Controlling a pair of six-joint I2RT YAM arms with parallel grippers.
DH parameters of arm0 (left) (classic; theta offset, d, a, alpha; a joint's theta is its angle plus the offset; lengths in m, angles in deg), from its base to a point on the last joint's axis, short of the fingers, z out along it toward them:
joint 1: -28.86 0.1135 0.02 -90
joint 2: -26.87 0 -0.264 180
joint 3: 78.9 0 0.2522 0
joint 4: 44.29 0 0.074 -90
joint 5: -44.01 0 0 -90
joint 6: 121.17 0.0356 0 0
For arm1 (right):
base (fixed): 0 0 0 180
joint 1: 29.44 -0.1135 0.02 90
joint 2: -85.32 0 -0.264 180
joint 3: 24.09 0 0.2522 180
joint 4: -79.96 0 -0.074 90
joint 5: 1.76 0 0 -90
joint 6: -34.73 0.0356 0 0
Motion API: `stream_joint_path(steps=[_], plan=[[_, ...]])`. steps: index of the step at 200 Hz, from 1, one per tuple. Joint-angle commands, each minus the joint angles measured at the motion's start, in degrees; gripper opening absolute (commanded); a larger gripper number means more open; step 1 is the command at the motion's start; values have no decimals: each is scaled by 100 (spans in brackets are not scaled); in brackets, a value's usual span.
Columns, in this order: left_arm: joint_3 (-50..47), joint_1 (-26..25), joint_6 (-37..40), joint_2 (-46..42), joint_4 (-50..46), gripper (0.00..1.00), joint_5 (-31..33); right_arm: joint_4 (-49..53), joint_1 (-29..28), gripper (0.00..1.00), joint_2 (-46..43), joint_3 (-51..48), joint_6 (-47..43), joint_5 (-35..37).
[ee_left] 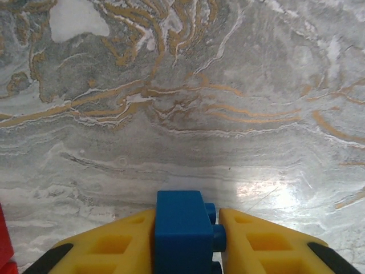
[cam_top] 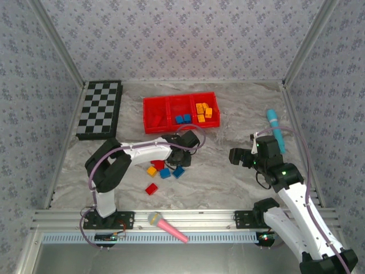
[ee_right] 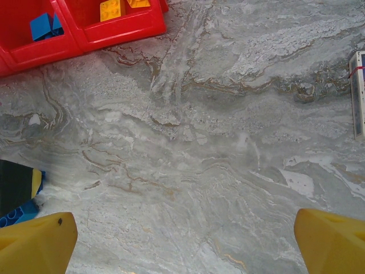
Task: Sort the legos into containers by color
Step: Pick up the lego from the center of the table, then place the lego in the container.
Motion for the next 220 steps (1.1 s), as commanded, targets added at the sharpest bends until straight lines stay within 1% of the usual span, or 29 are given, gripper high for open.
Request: stream_joint_path(steps=[1,37,60,76,93,108,128,150,169,185,220], plan=[[175,-24,51,42,-275,29,129,50,-47,100,-49,5,40,102],[157,-21,118,-161,-332,25,306,58,-54,100,-57,2,40,108],[294,-26,388,-347,-394,22,348,33,-56,100,-51,-14,49,107],[588,-4,640,-397,-600,22,541,24,-47,100,-7,-1,32,86],[955,148,920,-373,-778,22,633,27,-28,100,38,5,23,66],[1293,401,1170,-307,-944,21,575,36,-6,100,44,13,21,43],[1733,724,1513,-230,-910,21,531,36,22,100,31,13,14,21],[2428,1061,1850,39,-932,21,523,49,19,100,-25,18,23,49],[3002,1327,2048,358,-857,19,506,58,18,100,-116,0,40,89],[3459,1458,2182,687,-787,19,538,88,7,100,-154,18,19,83],[4731,1650,2389,1615,-1022,20,705,120,-30,100,-174,35,23,104]])
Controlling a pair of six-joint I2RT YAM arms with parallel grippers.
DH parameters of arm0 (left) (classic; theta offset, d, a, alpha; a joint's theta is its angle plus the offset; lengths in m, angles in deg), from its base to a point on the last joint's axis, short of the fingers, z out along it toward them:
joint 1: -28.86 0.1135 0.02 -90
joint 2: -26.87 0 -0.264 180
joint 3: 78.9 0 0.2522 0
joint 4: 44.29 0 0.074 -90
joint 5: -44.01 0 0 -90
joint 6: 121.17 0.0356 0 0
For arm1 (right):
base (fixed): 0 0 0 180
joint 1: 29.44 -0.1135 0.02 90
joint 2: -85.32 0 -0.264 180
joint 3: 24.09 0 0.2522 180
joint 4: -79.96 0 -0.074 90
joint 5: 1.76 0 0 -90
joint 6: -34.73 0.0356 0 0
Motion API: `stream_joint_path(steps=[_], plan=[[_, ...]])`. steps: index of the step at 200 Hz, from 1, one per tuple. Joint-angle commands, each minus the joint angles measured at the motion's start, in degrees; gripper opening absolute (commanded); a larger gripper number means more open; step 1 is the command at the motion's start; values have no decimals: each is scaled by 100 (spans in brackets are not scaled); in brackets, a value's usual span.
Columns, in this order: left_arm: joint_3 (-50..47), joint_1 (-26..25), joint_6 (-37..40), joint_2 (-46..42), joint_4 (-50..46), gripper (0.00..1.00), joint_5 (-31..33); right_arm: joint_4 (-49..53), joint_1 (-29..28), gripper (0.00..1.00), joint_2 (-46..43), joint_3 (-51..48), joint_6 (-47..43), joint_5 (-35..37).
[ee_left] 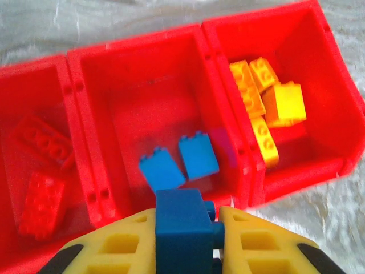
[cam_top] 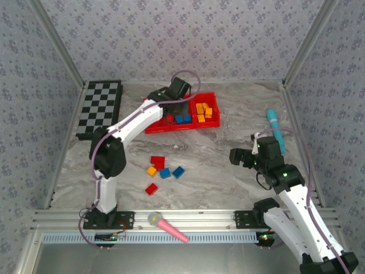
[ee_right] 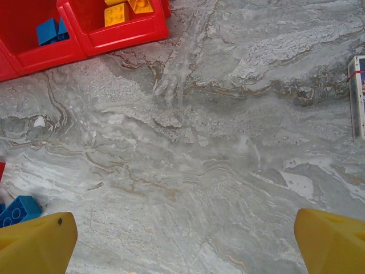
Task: Sort the legos into containers by color
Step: Place the lego in the container.
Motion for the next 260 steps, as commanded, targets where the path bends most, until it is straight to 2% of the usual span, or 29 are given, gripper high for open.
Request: stream_joint_path(steps=[1,48,96,178,191,206,213,227,243,260], plan=[[773,91,332,597,-280,20,169,96,-34,100,-59,35,18,103],[2175,258,392,1687,-667,21,304,119,-60,100,-16,48,5,180],[2754,449,273,2277,-911,25,285,78,-65,100,2,9,36,223],[3065,601,286,2459,-1157,46,-222,78,-69,100,101,8,57,210],[3150,599,419,2380,-1247,55,-491,44,-69,100,109,-17,62,215],[3118,590,521,2136,-1360,76,-635,27,-66,100,164,-18,67,191],[3029,585,584,1958,-1360,82,-706,25,-57,99,183,-22,67,182],[2629,537,689,1470,-1243,87,-646,17,-47,100,238,-9,58,172],[2017,432,880,848,-1154,99,-647,30,-42,100,267,-8,67,205],[1115,272,944,139,-1057,100,-536,48,-2,100,270,-8,74,277]])
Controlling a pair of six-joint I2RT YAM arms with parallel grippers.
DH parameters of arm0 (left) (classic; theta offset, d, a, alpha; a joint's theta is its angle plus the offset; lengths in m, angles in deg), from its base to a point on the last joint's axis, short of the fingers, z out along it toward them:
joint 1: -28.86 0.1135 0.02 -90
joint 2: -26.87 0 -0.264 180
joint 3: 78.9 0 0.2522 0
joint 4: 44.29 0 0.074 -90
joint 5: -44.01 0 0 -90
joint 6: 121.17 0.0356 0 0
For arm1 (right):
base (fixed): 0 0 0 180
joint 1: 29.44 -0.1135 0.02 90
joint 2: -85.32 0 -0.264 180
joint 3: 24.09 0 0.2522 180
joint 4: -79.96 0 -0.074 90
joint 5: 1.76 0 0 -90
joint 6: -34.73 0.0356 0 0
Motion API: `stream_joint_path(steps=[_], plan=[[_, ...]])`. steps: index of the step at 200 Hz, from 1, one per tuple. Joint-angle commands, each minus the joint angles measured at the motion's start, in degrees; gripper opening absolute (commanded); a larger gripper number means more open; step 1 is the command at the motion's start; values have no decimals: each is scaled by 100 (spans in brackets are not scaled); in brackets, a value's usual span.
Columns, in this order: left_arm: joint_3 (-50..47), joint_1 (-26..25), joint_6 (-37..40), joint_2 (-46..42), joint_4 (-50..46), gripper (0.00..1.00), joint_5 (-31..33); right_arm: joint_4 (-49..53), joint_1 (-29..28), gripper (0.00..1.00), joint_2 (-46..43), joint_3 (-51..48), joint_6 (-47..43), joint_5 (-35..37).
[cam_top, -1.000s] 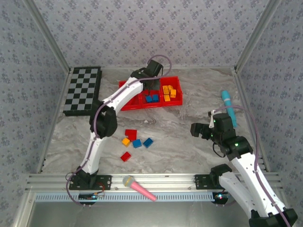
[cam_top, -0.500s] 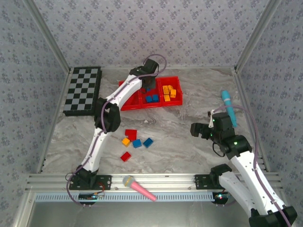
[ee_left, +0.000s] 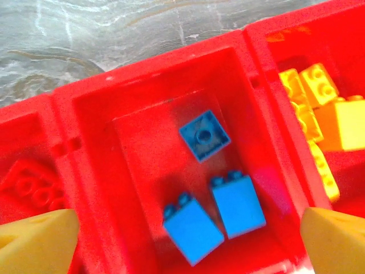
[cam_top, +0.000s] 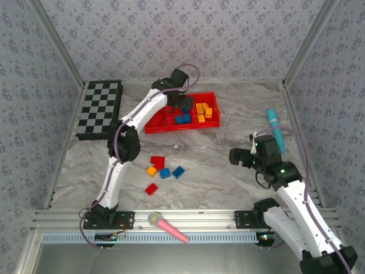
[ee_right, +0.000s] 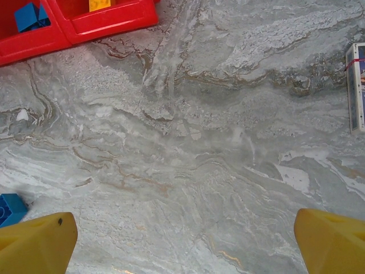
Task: Sort the legos into containers by color
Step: Place the lego in the container, then pick up the lego from the middle-left of the table.
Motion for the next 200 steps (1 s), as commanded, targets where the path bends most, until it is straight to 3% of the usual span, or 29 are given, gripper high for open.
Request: stream_joint_path(steps=[1,38,66,88,106,146,200], plan=[[-846,-249,264,-1255,82,100,-20,30,34,100,0,-8,71,183],[-3552,-722,179,-2794,827,100,-95,36,190,99,63,-13,108,195],[-4599,-1412,629,-3321,613,100,26,57,254,99,34,-30,185,409],[-4890,-2123,860,-3224,274,100,354,190,335,99,-149,18,246,807],[-4986,-2394,831,-2965,190,98,344,188,478,99,-428,-4,269,869],[-5068,-2438,808,-2505,366,91,68,99,559,99,-974,-122,288,778],[-5109,-2421,769,-2313,287,84,-19,64,554,100,-998,-133,263,681]])
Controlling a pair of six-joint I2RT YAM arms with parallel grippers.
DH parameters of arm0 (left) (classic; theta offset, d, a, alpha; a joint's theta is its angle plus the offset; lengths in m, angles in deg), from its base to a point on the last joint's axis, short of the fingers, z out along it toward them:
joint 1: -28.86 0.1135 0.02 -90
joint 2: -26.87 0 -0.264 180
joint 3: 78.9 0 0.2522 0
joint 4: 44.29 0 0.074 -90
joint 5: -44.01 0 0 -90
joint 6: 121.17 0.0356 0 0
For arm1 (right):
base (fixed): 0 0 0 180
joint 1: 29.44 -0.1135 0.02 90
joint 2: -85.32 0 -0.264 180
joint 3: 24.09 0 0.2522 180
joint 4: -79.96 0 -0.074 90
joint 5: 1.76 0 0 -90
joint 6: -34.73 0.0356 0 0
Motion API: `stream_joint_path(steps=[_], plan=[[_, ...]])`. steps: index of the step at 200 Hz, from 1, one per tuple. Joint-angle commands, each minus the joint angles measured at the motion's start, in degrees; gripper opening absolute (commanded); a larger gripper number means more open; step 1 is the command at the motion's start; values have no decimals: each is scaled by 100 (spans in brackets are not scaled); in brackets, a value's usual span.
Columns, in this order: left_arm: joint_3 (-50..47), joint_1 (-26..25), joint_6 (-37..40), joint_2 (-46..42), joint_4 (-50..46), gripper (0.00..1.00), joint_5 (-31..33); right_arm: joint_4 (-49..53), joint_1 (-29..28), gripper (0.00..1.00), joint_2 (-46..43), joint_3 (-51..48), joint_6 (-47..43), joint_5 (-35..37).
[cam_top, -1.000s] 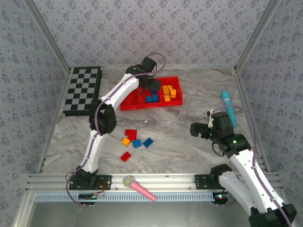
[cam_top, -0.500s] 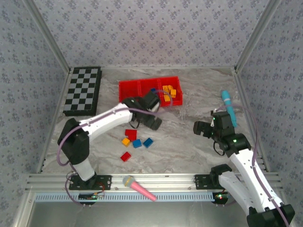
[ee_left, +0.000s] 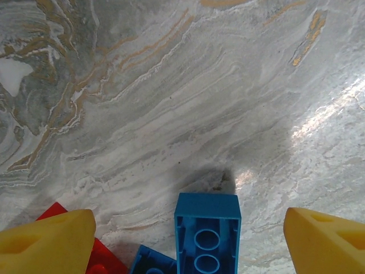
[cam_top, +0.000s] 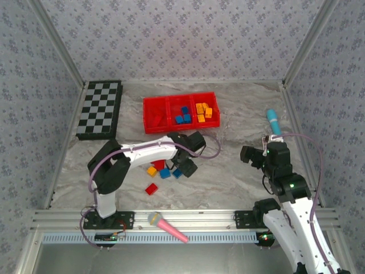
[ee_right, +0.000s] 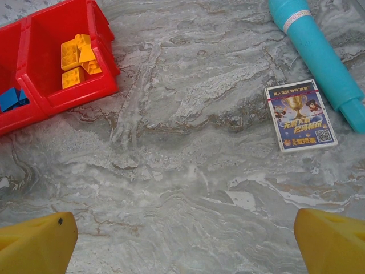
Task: Sort the legos into containers by color
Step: Pick up the lego from the middle-left of the table.
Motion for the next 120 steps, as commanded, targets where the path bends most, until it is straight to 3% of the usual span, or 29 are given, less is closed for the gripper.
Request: stream_joint_path(steps=[1,75,120], plan=[[-62,27,48,34,-96,84,-141,26,21,99,-8,-47,72,-6],[-506,243,-259,114,29,66,-486,-45,21,99,0,-81,40,-74],[-709,291,-440,136,172,47,-537,-52,21,99,9,-90,43,-68]])
